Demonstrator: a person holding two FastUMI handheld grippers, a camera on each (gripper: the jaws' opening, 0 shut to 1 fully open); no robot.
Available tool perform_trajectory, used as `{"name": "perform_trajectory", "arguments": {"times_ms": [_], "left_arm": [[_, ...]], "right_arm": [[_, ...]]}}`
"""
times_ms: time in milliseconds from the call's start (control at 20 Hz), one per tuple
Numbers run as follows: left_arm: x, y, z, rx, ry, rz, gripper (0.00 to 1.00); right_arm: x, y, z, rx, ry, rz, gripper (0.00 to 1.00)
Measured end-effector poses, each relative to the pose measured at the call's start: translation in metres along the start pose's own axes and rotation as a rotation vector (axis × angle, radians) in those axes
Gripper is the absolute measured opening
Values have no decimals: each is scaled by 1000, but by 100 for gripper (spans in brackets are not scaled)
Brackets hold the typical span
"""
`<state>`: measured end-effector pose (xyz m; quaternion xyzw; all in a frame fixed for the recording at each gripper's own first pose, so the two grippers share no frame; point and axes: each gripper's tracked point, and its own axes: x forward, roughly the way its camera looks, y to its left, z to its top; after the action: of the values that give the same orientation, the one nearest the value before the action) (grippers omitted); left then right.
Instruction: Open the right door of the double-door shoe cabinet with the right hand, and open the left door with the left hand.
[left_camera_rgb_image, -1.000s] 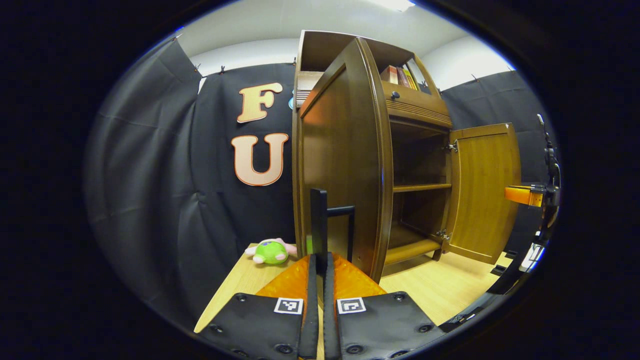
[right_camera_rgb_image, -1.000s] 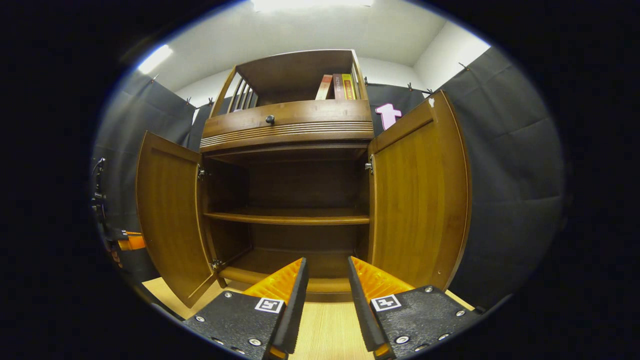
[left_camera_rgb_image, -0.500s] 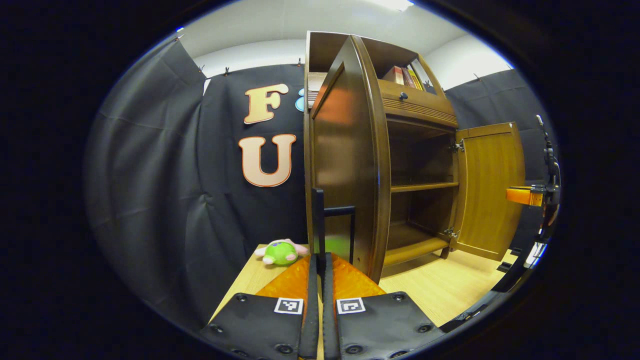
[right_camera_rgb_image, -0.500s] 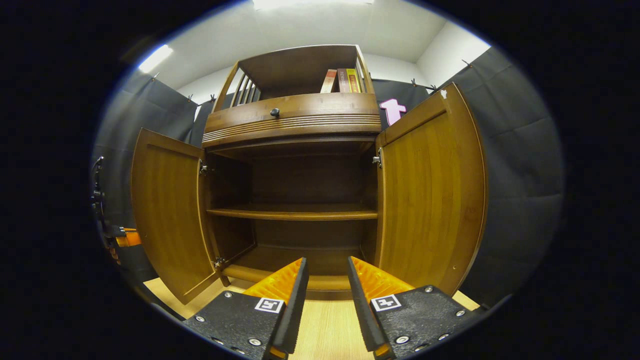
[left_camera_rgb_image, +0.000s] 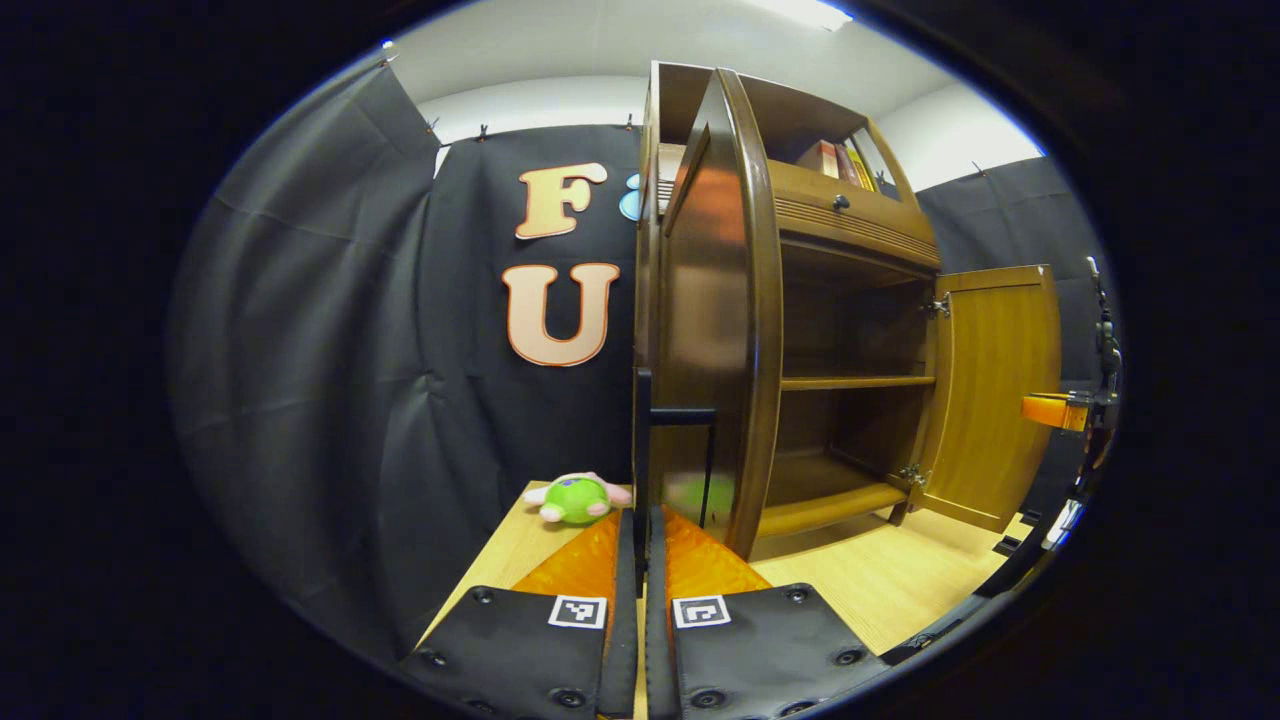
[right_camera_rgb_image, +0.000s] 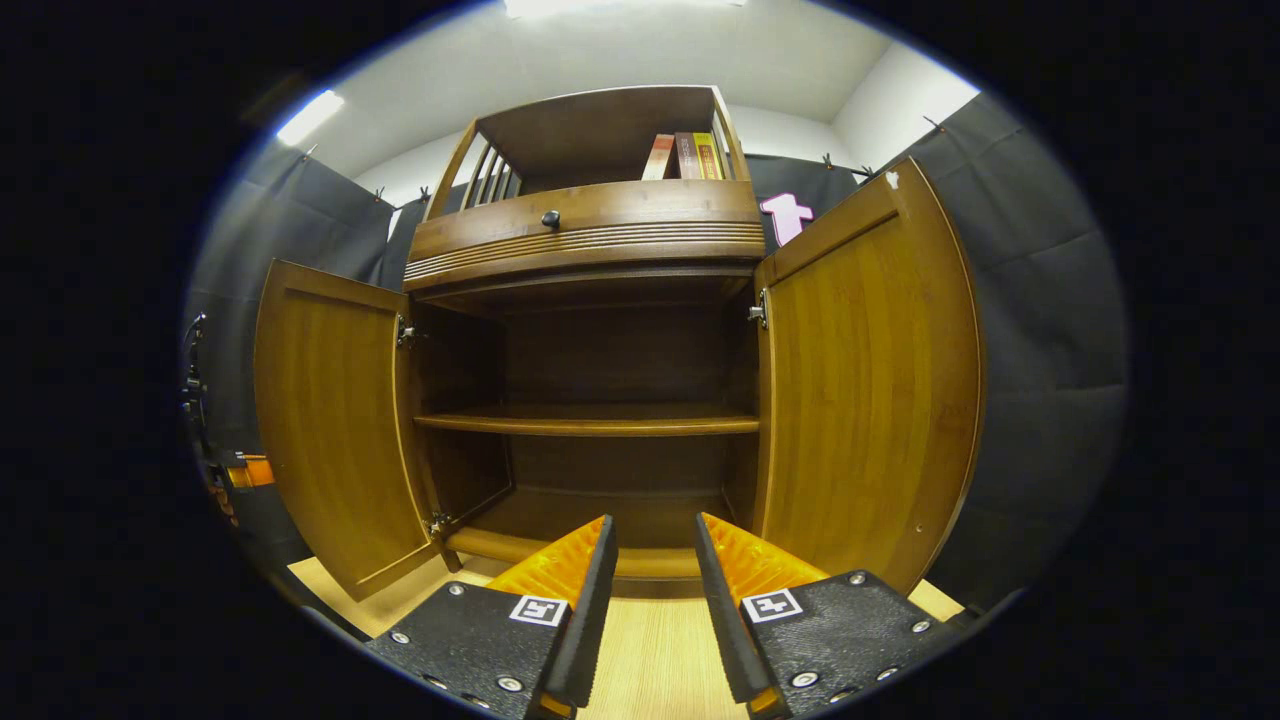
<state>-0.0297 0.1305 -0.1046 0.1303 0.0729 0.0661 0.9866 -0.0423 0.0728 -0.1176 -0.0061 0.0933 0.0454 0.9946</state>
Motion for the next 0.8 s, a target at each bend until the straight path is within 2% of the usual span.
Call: {"name": "perform_trajectory", "arguments": {"times_ms": [150, 250, 400, 500, 550, 600, 800], "left_arm": [[-4, 18, 1, -6, -2, 31, 11], [-10, 17, 2, -47, 4, 1, 9], [-15, 25, 4, -43, 1, 38, 9], [-27, 20, 7, -57, 1, 35, 7], [-34, 15, 10, -63, 0, 29, 11], [-39, 9, 13, -64, -3, 25, 7], [-54, -21, 40, -56, -33, -3, 7]], "right_arm": [[1, 3, 0, -4, 2, 7, 50], [-1, 5, -1, -2, 4, 14, 50], [-1, 0, 0, 1, 2, 10, 50], [-1, -2, 0, 7, 2, 7, 50], [-1, -5, 0, 7, 3, 4, 50], [-2, -8, 0, 7, 3, 1, 50], [-7, -15, 4, 12, -3, -2, 50]]}}
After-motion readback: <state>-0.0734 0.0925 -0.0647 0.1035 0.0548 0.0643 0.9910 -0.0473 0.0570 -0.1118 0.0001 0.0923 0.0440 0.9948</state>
